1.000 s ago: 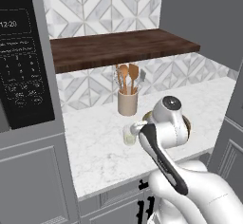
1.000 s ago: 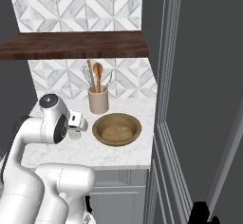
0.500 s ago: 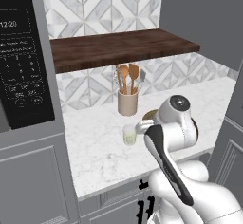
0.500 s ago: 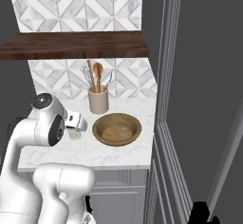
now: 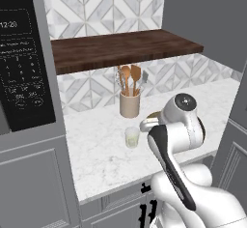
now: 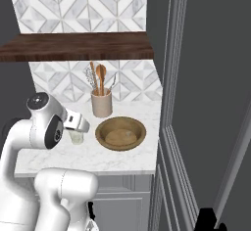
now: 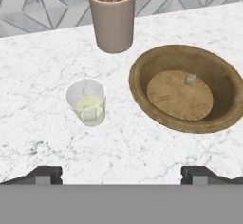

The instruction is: Grab a lemon wedge from the fridge and one ice cube from the ice bowl, and put them in the glass of lemonade.

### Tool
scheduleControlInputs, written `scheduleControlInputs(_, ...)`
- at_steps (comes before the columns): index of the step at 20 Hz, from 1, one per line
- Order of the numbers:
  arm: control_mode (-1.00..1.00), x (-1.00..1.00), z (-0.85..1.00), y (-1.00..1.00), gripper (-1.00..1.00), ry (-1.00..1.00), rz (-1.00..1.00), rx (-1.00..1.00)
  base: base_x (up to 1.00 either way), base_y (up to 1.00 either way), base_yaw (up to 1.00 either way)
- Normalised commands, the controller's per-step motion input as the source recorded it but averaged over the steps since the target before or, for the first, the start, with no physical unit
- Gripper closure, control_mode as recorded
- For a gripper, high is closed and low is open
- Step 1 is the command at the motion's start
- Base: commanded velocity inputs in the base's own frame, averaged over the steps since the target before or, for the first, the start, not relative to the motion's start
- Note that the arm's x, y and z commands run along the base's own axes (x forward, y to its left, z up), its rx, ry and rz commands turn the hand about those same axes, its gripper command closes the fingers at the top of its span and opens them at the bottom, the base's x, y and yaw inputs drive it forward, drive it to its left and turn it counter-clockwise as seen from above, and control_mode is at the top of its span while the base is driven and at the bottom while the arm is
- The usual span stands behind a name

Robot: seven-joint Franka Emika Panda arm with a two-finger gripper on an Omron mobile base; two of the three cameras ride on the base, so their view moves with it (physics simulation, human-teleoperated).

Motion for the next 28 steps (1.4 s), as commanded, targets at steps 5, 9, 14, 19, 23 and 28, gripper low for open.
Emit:
scheduleControlInputs(5,-1.0,-0.04,-0.13,-0.2,-1.0,-0.04,0.0,0.0,0.0,0.0,0.0)
scheduleControlInputs(9,-1.0,-0.08,-0.42,-0.18,-1.0,0.0,0.0,0.0,0.0,0.0,0.0)
scheduleControlInputs(14,-1.0,-0.52,-0.56,0.0,-1.0,0.0,0.0,0.0,0.0,0.0,0.0)
scheduleControlInputs(19,-1.0,-0.9,-0.49,0.0,-1.0,-0.04,0.0,0.0,0.0,0.0,0.0)
scheduleControlInputs(23,-1.0,-0.76,-0.32,0.0,-1.0,-0.1,0.0,0.0,0.0,0.0,0.0)
scheduleControlInputs(28,-1.0,-0.01,0.0,0.0,-1.0,-0.11,0.0,0.0,0.0,0.0,0.0)
